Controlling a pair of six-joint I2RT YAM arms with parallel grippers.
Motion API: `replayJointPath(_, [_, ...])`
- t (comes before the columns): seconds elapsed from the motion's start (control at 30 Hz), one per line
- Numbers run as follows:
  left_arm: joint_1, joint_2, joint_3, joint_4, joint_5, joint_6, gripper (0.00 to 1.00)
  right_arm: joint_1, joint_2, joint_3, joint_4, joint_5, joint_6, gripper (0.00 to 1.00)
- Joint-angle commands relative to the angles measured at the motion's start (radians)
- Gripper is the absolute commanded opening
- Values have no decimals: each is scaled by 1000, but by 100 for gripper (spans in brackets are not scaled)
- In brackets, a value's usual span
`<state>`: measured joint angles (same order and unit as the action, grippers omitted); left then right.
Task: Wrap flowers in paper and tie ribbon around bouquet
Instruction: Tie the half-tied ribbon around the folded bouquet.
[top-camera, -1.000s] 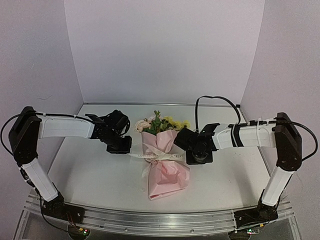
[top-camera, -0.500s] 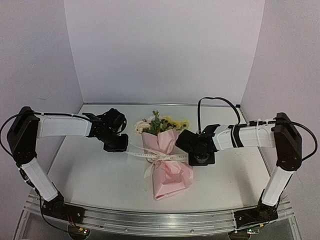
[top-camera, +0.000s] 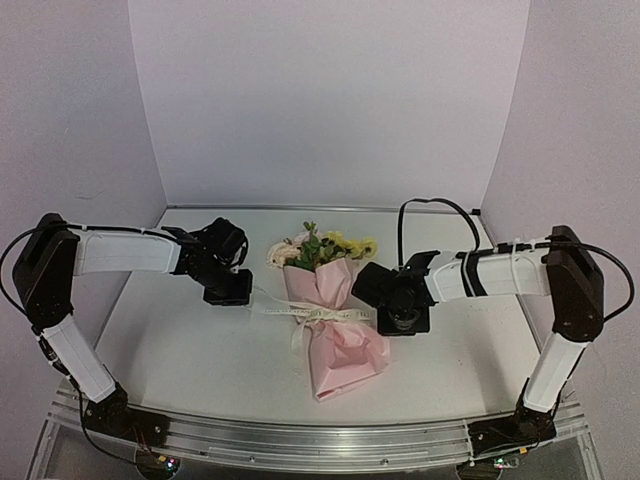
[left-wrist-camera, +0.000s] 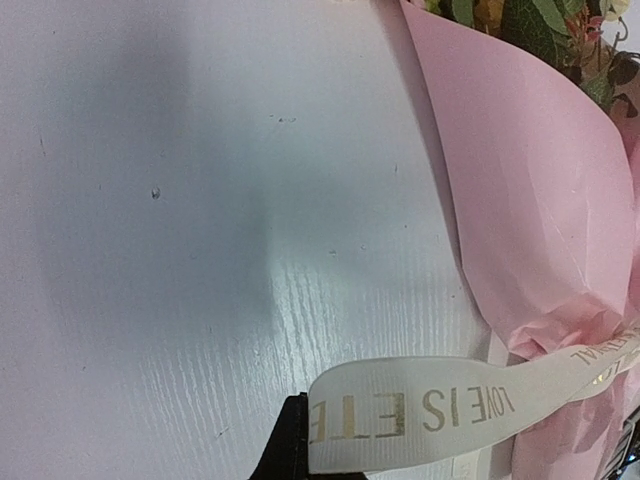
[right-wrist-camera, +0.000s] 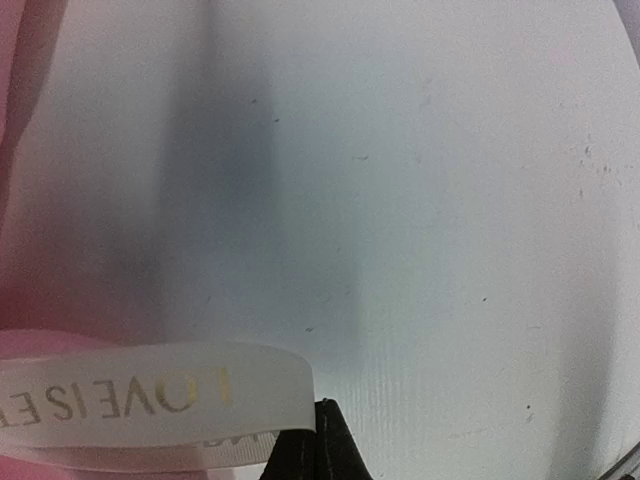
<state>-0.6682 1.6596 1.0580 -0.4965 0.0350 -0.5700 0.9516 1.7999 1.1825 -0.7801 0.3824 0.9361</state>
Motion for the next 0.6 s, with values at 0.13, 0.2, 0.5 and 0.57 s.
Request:
replayJointPath(0.13, [5,16,94,13,32,78,0,152,85,164,141,-206,98,0])
replayJointPath(0.2, [5,20,106,9,32,92,0,165,92,166,190,-241,127,0])
replayJointPath(0.5, [5,37,133,11,72,122,0,131,-12,102,191,-149,147,0])
replayJointPath(0.57, [6,30,124,22,104,108,0,124,-24,96,166,-128,126,0])
